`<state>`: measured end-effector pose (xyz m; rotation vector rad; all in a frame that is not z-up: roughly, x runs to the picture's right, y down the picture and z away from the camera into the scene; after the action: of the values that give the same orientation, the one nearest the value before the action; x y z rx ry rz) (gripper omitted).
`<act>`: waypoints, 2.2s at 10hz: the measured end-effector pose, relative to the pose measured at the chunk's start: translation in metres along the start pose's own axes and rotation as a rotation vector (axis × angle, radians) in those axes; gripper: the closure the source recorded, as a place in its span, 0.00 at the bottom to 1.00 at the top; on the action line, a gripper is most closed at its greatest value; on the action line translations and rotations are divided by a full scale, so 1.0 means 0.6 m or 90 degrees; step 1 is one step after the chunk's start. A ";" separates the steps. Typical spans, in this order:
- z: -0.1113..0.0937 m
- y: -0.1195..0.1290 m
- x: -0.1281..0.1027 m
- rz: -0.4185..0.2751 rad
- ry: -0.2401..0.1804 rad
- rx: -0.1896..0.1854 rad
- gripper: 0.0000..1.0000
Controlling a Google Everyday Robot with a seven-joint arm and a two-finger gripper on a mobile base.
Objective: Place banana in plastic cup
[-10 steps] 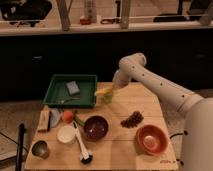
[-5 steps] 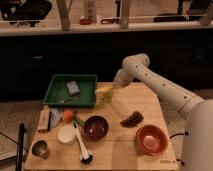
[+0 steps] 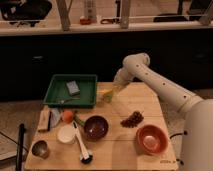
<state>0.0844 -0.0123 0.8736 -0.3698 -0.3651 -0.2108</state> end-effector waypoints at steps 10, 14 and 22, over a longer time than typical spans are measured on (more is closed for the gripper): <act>0.015 -0.025 -0.020 -0.038 -0.001 -0.026 0.20; 0.019 -0.027 -0.027 -0.045 -0.002 -0.028 0.20; 0.014 -0.024 -0.040 -0.064 -0.001 -0.006 0.20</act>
<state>0.0562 -0.0189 0.8759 -0.3616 -0.3842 -0.3110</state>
